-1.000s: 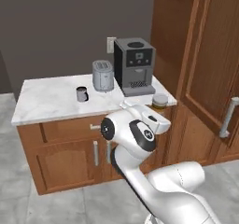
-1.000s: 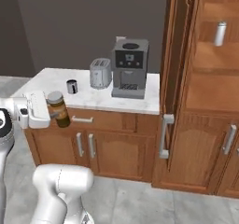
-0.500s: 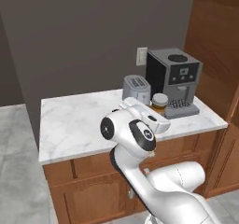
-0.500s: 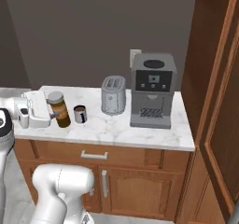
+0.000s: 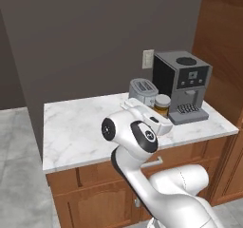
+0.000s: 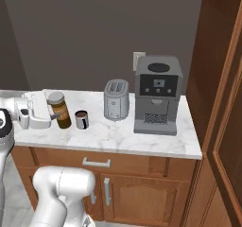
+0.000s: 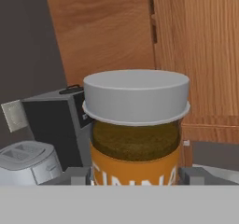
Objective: Pick the cinnamon and honey bottle from the cabinet and place them next to the mug.
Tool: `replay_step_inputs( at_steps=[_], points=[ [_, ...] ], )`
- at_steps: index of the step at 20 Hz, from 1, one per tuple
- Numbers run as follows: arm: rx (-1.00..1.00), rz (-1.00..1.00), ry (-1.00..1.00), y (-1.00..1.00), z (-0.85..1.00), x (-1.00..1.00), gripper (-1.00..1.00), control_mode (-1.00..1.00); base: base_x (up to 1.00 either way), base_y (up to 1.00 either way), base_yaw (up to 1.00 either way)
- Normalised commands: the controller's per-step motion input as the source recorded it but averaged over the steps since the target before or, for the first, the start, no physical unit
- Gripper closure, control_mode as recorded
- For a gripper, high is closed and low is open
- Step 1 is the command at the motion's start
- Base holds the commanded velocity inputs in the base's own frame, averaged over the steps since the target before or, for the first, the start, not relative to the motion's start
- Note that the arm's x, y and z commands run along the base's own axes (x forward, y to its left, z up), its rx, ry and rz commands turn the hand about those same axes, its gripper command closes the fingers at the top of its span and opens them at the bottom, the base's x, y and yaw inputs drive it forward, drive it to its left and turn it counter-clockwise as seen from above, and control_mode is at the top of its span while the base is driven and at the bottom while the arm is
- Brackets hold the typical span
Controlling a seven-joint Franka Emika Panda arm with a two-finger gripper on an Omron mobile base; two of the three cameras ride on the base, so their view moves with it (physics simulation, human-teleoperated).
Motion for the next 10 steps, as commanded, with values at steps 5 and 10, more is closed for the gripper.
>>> replay_step_inputs(
  at_steps=[5, 10],
  points=[
    [0.0, 0.0, 0.0, 0.0, 0.0, 0.0, 1.0, 1.0, 0.38, 0.15, 0.0],
    [0.0, 0.0, 0.0, 0.0, 0.0, 0.0, 1.0, 1.0, 0.44, 0.03, 0.0]
  ],
)
